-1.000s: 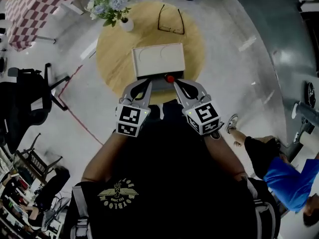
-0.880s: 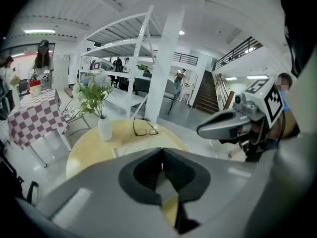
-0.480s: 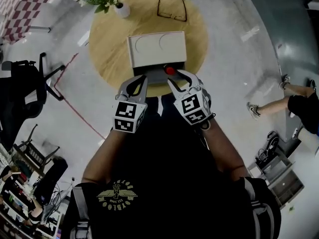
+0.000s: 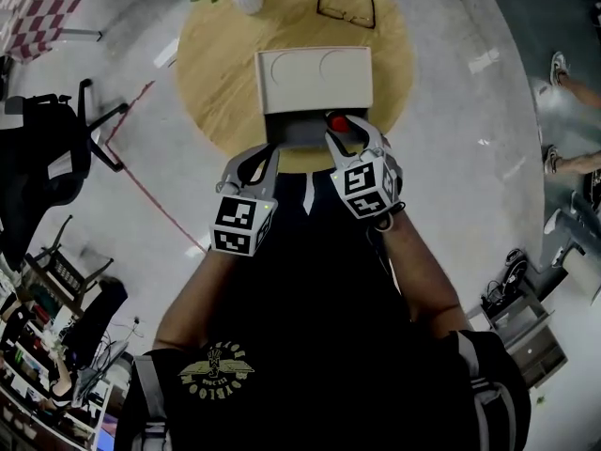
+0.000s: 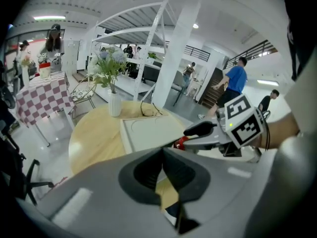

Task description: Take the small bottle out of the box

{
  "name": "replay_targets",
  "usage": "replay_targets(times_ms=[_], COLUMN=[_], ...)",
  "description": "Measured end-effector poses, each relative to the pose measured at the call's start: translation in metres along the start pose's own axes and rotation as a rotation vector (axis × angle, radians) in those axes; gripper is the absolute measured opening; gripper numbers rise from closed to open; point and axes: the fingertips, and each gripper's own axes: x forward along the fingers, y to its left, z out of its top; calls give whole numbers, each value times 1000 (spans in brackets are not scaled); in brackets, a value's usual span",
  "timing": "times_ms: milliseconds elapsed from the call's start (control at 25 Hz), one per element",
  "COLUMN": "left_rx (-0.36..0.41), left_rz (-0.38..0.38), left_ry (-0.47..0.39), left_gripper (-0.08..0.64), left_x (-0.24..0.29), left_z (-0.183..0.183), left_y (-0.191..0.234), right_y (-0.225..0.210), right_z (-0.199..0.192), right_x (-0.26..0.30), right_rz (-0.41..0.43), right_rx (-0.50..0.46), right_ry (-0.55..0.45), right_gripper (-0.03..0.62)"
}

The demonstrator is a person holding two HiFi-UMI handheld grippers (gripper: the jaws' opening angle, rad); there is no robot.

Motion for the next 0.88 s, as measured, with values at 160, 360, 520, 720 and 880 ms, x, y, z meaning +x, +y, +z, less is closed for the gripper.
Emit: replay_targets(times_ms=[160,360,520,720,880], left_rx=[1,0,9,32,57], left_rz=[7,30,42,41,21], left_ry=[7,7,-7,-61,-112], left_gripper=[0,0,0,0,0], left_x=[-8,-16,-25,-38,-46], left_z=[-9,-14,-11,16,39], left_y=[7,23,31,34,29], right_y=[-2,-5,-4,-7,-9], right_z=[-5,-9,-10,0,16], right_x=[8,14,14,-8,-35], right_rz=[-27,-63,-61,-78,-96], right_rx=[3,3,0,2,12], right_ry=[28,41,53,60,41], right_gripper=[173,146,143,141,141])
